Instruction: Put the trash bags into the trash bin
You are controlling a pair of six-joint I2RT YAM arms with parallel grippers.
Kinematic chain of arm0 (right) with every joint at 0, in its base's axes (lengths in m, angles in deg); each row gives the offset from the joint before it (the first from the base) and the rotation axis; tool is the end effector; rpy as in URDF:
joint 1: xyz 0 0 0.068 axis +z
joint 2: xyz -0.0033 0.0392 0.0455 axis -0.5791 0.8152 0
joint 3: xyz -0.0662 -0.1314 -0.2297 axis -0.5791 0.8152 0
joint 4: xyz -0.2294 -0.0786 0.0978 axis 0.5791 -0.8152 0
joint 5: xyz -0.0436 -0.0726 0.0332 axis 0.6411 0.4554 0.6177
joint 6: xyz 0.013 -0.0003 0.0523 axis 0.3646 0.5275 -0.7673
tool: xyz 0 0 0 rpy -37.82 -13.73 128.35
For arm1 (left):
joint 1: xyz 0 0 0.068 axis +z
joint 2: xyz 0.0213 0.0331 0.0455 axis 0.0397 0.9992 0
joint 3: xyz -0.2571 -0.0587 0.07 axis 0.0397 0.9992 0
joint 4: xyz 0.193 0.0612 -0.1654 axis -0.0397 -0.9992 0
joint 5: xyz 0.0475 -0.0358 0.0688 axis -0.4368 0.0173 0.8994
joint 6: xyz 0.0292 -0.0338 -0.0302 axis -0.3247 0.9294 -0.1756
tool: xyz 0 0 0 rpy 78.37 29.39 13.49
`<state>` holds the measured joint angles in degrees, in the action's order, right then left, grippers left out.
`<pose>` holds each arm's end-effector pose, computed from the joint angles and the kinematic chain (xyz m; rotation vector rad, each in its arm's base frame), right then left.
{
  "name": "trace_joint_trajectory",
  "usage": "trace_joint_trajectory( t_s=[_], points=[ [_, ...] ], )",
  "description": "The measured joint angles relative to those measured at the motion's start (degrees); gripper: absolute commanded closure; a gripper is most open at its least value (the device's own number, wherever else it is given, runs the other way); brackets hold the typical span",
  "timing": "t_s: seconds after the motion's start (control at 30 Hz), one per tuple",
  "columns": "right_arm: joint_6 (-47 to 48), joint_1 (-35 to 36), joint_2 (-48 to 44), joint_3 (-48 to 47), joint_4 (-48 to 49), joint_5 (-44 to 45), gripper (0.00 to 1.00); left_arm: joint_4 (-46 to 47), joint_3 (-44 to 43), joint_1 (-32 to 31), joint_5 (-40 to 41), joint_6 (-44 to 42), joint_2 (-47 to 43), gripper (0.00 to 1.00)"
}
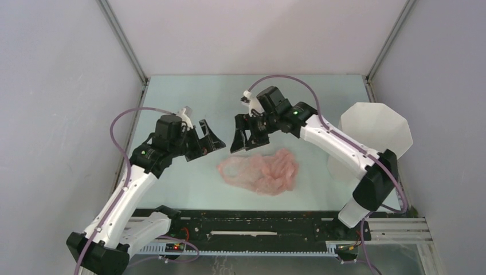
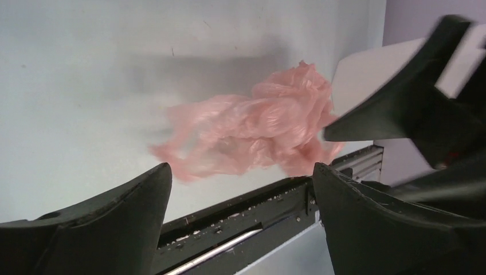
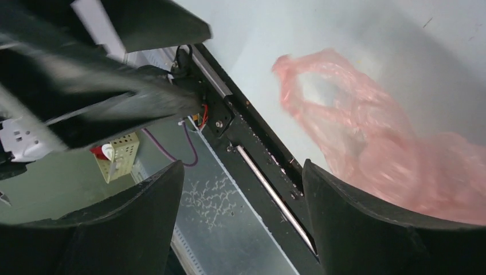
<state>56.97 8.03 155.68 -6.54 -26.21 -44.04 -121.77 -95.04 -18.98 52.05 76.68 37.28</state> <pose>0.2522 0.2640 0.3351 -0.6539 2.5186 1.1778 0.1708 -0.0759 0.3293 -0.2533 2.3411 -0.8400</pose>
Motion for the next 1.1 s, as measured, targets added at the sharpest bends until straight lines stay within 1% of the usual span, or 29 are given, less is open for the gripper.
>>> trace_joint_trajectory(
  t_s=[0.1, 0.23, 0.3, 0.4, 0.57, 0.67, 0.77, 0.9, 1.0, 1.1],
  points=[
    [1.2, -0.8, -4.0, -0.1, -1.9, 0.8, 0.15, 0.3, 1.0, 0.0, -2.6, 0.6, 1.2, 0.01],
    [4.0, -2.7, -9.4, -0.1, -5.6, 4.3, 0.15, 0.1, 1.3, -0.3, -4.0, 0.4, 5.4, 0.01],
    [5.9, -2.9, -11.6, 0.8, -7.3, 8.0, 0.16, -0.5, 1.6, -0.4, -4.0, -0.3, 7.0, 0.01],
    [7.6, -1.1, -14.6, 4.6, -11.3, 14.2, 0.17, -1.9, 2.3, -0.5, -4.0, -2.0, 8.9, 0.01],
    [7.1, 0.7, -17.9, 13.1, -18.4, 22.3, 0.22, -2.7, 5.6, -1.4, -3.9, -4.3, 13.8, 0.05],
    [5.5, -0.2, -19.5, 14.7, -22.0, 26.6, 0.22, -2.7, 6.8, -3.2, -3.6, -5.1, 17.7, 0.06],
    [3.5, -0.7, -21.7, 15.8, -23.1, 30.0, 0.21, -2.3, 7.6, -5.3, -3.0, -5.2, 19.4, 0.08],
    [0.6, -1.1, -23.0, 18.3, -22.6, 31.3, 0.21, -1.3, 7.9, -6.5, -2.2, -5.7, 19.8, 0.08],
    [-1.3, -2.0, -21.9, 19.6, -21.4, 30.4, 0.21, -0.8, 7.9, -6.5, -0.7, -5.7, 19.8, 0.04],
    [-3.3, -3.7, -20.5, 20.2, -18.8, 29.2, 0.22, -0.8, 7.9, -6.5, 0.6, -5.7, 19.3, 0.04]
  ],
)
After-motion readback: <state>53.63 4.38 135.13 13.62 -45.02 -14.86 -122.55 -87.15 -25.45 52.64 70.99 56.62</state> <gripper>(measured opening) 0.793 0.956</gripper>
